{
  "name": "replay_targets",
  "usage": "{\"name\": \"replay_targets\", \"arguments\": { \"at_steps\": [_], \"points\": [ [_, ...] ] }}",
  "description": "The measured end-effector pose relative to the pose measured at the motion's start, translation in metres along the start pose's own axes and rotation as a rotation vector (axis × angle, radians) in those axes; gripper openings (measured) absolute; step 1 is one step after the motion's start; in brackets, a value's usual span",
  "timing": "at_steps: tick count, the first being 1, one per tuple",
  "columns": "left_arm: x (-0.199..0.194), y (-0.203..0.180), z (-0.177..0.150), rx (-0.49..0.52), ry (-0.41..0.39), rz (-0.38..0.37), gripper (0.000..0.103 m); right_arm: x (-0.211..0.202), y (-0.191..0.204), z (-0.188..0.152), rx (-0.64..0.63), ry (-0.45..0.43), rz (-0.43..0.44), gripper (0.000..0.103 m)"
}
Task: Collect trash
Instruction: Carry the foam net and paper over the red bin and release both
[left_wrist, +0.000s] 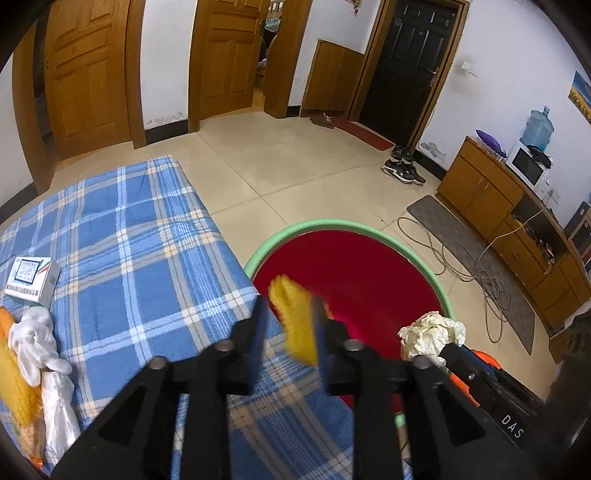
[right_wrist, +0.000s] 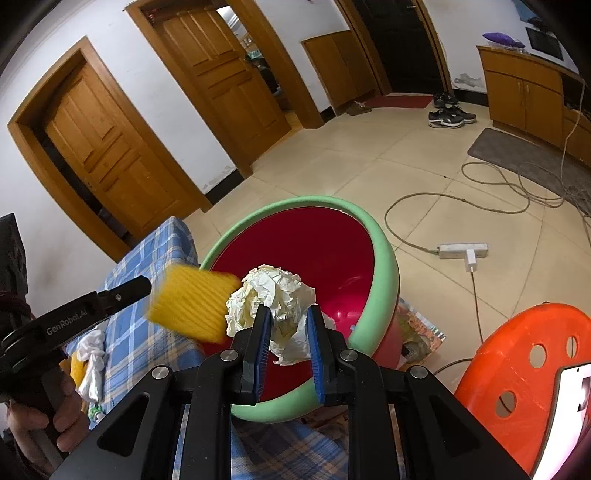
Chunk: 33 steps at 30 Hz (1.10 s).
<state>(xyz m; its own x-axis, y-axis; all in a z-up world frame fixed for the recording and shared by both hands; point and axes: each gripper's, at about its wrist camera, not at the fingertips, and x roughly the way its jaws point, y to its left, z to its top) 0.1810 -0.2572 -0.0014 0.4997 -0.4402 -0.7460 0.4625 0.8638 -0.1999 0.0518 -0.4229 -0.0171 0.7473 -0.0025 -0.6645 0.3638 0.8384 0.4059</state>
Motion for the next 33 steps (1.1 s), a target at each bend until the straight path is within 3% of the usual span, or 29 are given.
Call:
{"name": "replay_targets", "arguments": {
  "at_steps": [3, 9, 11, 13, 15, 33],
  "points": [
    [-0.001, 0.002, 0.000, -0.009, 0.001, 0.013, 0.033, 0.001, 0.000, 0.001, -0.002, 0.003, -0.001, 0.022],
    [-0.008, 0.012, -0.003, -0.037, -0.010, 0.044, 0.049, 0.004, 0.004, 0.000, -0.008, 0.015, 0.003, 0.029],
    [-0.011, 0.016, -0.004, -0.049, -0.007, 0.051, 0.049, 0.004, 0.004, 0.000, -0.003, 0.012, 0.005, 0.034],
    [-0.015, 0.020, -0.006, -0.063, -0.005, 0.055, 0.049, 0.002, 0.004, -0.001, 0.001, 0.005, 0.008, 0.049],
    [-0.020, 0.024, -0.008, -0.074, -0.007, 0.057, 0.049, 0.000, 0.004, -0.001, 0.010, -0.002, 0.019, 0.056],
    [-0.076, 0.054, -0.038, -0.147, -0.035, 0.120, 0.055, -0.030, 0.036, -0.012, -0.030, -0.014, 0.066, 0.058]
  ]
}}
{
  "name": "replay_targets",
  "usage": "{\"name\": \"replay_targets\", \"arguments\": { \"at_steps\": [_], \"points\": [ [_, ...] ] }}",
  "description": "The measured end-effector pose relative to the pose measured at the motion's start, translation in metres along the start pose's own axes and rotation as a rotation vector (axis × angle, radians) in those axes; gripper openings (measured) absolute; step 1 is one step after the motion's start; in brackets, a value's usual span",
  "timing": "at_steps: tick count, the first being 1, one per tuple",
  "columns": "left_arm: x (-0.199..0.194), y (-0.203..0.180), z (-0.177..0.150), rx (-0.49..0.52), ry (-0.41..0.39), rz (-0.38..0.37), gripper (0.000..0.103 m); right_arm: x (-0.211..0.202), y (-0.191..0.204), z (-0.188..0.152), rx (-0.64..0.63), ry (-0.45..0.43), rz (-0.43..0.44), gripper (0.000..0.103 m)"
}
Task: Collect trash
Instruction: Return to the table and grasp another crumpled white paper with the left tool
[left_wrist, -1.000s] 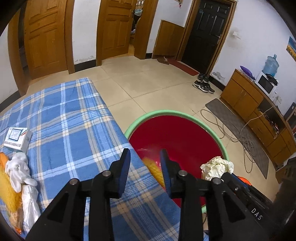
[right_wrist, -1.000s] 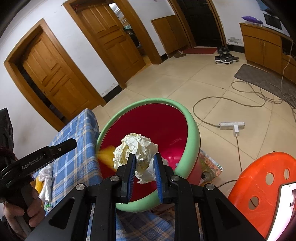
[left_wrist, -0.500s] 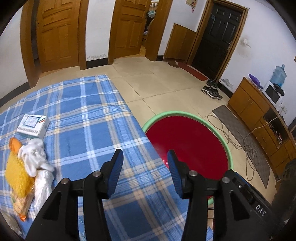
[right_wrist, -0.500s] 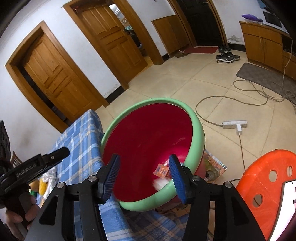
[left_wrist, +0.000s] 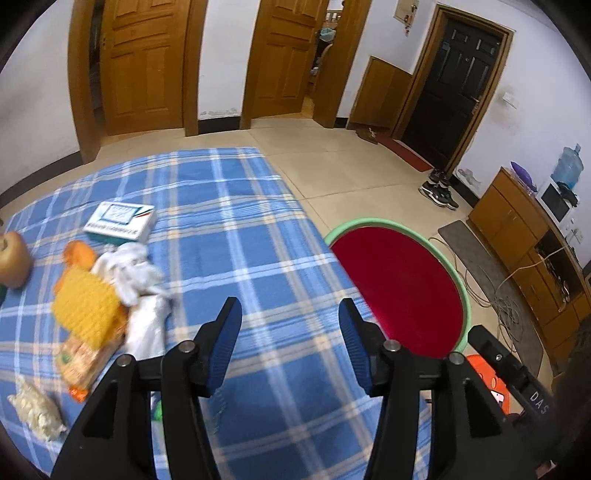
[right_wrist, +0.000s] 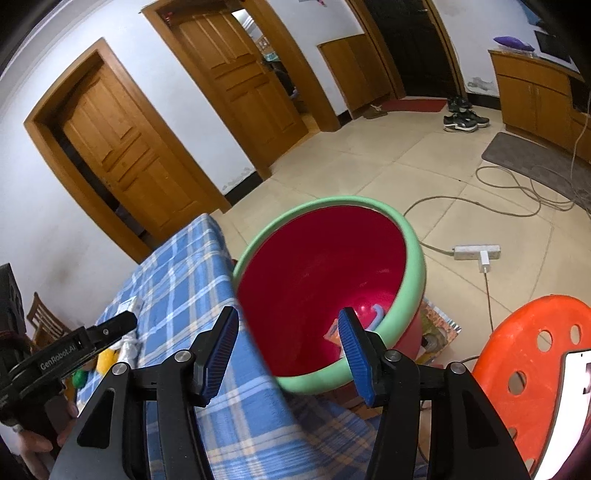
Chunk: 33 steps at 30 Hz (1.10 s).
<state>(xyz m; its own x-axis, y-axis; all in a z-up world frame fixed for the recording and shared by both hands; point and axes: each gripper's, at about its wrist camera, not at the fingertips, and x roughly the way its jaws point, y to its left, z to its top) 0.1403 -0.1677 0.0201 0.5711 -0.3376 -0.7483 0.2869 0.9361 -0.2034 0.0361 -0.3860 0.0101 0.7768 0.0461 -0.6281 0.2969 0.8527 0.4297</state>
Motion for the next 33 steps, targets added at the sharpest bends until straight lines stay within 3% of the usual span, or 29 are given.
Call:
{"name": "replay_targets", "arguments": {
  "at_steps": [3, 26, 33],
  "points": [
    [-0.014, 0.011, -0.004, -0.021, -0.015, 0.017, 0.055, -0.004, 0.009, -0.004, -0.013, -0.003, 0.001, 0.068],
    [-0.086, 0.115, -0.047, -0.161, -0.078, 0.168, 0.061, -0.014, 0.070, -0.037, -0.124, 0.043, 0.076, 0.069],
    [-0.094, 0.159, -0.063, -0.253, -0.071, 0.229, 0.061, -0.008, 0.088, -0.047, -0.176, 0.071, 0.079, 0.069]
  ]
}}
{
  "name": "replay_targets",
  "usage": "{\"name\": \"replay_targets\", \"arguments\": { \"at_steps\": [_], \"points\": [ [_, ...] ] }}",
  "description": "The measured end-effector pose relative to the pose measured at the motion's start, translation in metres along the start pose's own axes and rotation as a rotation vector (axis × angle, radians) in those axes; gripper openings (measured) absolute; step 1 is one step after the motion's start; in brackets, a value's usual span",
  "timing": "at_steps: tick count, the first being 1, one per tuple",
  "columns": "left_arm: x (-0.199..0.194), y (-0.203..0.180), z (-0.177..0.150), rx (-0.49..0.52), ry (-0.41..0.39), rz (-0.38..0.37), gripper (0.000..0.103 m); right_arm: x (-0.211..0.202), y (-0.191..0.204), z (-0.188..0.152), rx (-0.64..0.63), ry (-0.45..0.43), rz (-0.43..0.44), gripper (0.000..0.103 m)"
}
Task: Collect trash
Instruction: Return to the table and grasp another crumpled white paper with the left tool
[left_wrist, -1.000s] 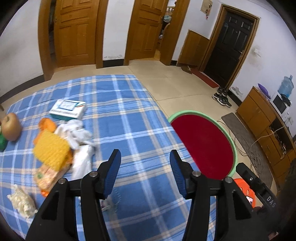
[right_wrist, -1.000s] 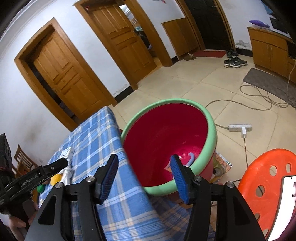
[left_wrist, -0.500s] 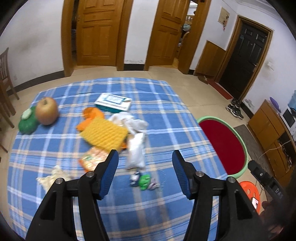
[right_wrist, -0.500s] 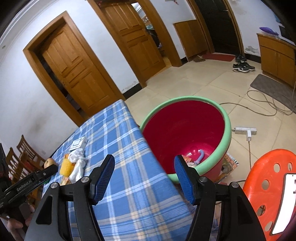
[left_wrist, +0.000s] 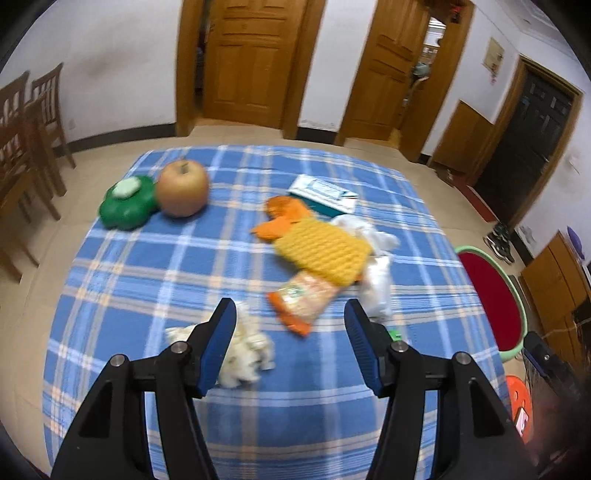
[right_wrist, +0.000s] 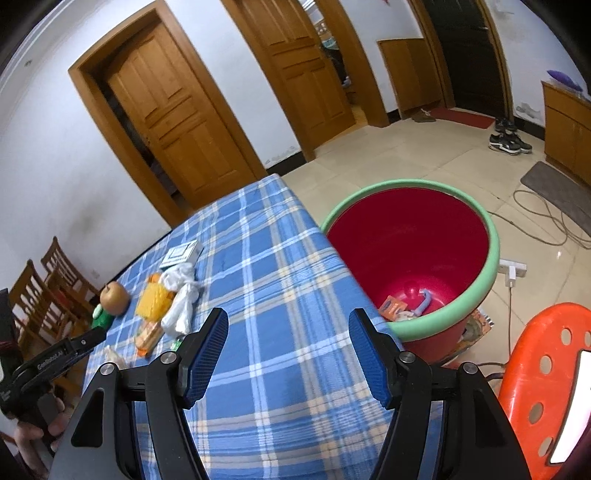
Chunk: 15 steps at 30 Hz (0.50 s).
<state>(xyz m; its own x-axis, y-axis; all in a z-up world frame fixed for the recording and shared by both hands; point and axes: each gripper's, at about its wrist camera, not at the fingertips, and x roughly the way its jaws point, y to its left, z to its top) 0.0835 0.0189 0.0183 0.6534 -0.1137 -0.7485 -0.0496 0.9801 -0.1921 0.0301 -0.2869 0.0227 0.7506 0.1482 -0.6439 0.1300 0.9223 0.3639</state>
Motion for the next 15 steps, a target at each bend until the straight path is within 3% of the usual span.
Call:
{"name": "replay_targets", "arguments": {
  "at_steps": [5, 7, 10, 15],
  "points": [
    [0.005, 0.022, -0.007, -0.030, 0.018, 0.042, 0.061, 0.008, 0.008, -0.004, -0.011, 0.025, 0.004, 0.069],
    [0.008, 0.029, -0.011, -0.042, 0.029, 0.057, 0.068, 0.011, 0.011, -0.005, -0.020, 0.033, 0.006, 0.069],
    [0.015, 0.036, -0.016, -0.046, 0.040, 0.084, 0.071, 0.016, 0.017, -0.007, -0.033, 0.050, 0.008, 0.069],
    [0.027, 0.043, -0.023, -0.055, 0.072, 0.077, 0.072, 0.022, 0.030, -0.009, -0.065, 0.069, 0.010, 0.069]
  ]
}}
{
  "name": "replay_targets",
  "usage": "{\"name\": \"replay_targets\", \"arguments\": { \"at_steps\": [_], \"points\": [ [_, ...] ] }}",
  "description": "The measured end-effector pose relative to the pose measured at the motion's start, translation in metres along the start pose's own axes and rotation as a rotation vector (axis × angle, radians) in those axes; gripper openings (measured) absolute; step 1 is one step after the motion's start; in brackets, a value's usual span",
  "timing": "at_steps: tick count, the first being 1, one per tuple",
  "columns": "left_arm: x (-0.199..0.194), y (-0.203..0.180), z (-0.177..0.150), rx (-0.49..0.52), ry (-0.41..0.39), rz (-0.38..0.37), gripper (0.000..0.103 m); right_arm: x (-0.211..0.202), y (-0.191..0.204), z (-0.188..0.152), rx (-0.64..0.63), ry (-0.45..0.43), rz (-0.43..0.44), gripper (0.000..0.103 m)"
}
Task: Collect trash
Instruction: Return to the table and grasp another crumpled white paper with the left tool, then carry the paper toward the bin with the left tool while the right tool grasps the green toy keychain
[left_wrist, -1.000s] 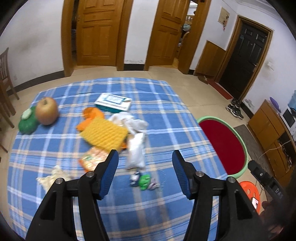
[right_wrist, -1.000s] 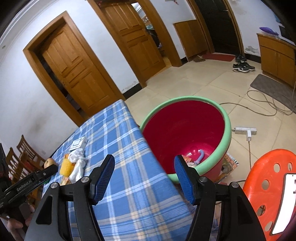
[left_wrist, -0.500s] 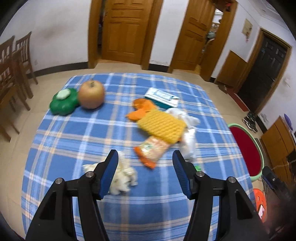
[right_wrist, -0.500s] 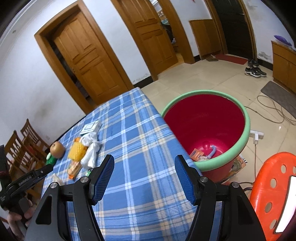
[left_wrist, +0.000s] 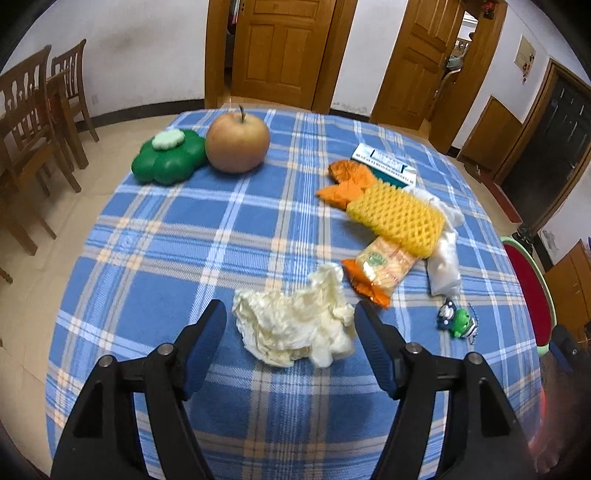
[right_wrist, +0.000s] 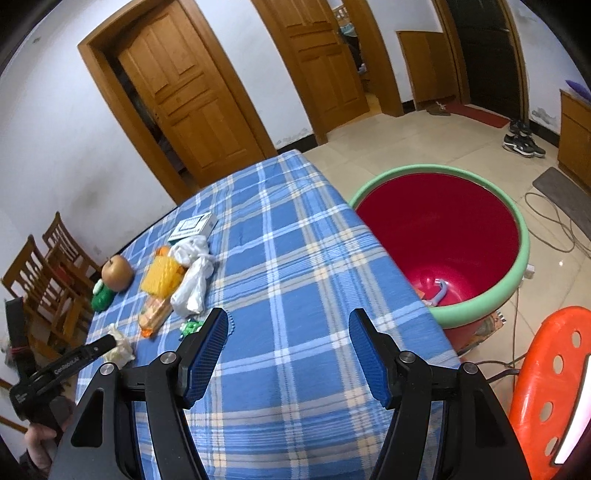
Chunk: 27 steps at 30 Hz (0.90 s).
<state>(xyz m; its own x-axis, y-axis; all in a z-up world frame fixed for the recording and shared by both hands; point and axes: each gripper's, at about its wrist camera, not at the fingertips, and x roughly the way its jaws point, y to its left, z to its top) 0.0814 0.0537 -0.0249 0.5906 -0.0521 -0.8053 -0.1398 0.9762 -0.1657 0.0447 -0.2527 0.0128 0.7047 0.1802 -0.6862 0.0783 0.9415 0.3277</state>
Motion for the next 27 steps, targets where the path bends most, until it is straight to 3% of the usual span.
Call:
{"name": "replay_targets", "arguments": {
  "at_steps": [10, 19, 27],
  "points": [
    [0.014, 0.002, -0.008, 0.013, 0.015, -0.022, 0.071, 0.030, 0.036, -0.008, -0.110, 0.096, 0.010, 0.069],
    [0.017, -0.002, -0.010, 0.050, -0.011, -0.006, 0.052, 0.061, 0.072, -0.017, -0.214, 0.164, 0.032, 0.069],
    [0.017, -0.002, -0.011, 0.058, -0.027, -0.011, 0.049, 0.080, 0.085, -0.020, -0.238, 0.178, 0.025, 0.069]
  ]
}}
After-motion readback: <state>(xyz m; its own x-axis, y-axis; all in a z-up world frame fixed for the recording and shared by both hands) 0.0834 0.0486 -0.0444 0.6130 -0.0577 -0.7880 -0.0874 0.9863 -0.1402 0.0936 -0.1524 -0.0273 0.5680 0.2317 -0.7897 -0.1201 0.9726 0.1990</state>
